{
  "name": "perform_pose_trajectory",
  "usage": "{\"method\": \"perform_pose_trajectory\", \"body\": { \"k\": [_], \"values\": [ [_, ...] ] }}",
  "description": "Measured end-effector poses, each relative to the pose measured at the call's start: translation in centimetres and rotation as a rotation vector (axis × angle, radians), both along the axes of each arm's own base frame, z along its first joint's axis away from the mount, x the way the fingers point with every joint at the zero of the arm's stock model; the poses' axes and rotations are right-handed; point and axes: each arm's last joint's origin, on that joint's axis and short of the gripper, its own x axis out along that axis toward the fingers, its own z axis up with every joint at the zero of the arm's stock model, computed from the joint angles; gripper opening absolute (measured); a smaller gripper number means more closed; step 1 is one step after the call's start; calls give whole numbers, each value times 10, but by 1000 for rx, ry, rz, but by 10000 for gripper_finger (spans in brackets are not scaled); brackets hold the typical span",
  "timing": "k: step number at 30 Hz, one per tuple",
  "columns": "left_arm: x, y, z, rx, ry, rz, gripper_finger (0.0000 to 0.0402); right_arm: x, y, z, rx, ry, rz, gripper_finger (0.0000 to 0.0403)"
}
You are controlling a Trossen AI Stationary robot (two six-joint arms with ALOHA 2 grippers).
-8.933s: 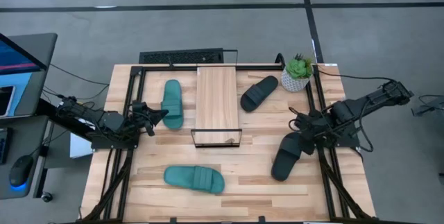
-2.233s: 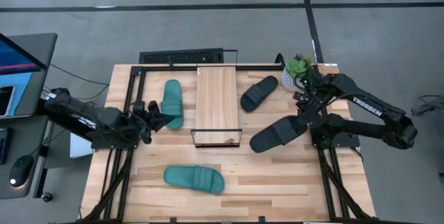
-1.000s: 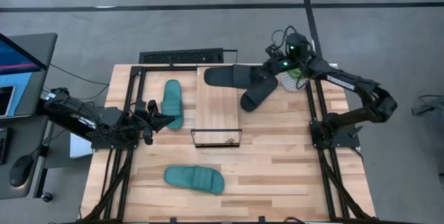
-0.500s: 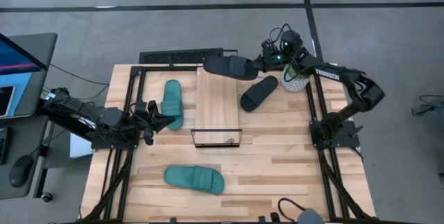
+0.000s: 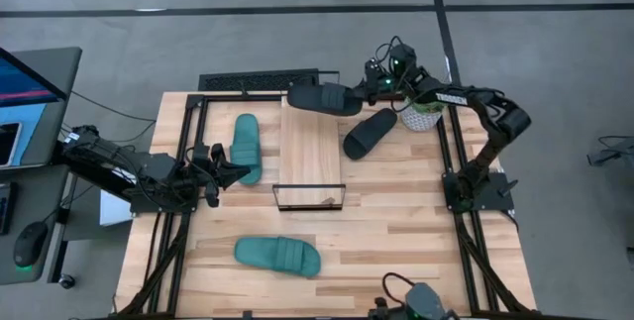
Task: Pick and place slides into the shelf
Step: Put the bottom black slides on the shelf
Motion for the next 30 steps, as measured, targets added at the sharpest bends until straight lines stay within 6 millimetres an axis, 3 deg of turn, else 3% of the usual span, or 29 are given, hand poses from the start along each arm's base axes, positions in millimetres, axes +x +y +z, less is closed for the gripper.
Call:
{"method": "perform_pose_trajectory", "body": {
  "k": [10,21,30],
  "values": [
    [0,0,0,-1,0,0,6,25,-18,-9,34,-1,71,0],
    [0,0,0,-1,-1,9,6,28,-26,-36,75,39,72,0],
    [0,0,0,-8,-2,9,6,28,-31,-44,72,36,63,0]
  ]
}}
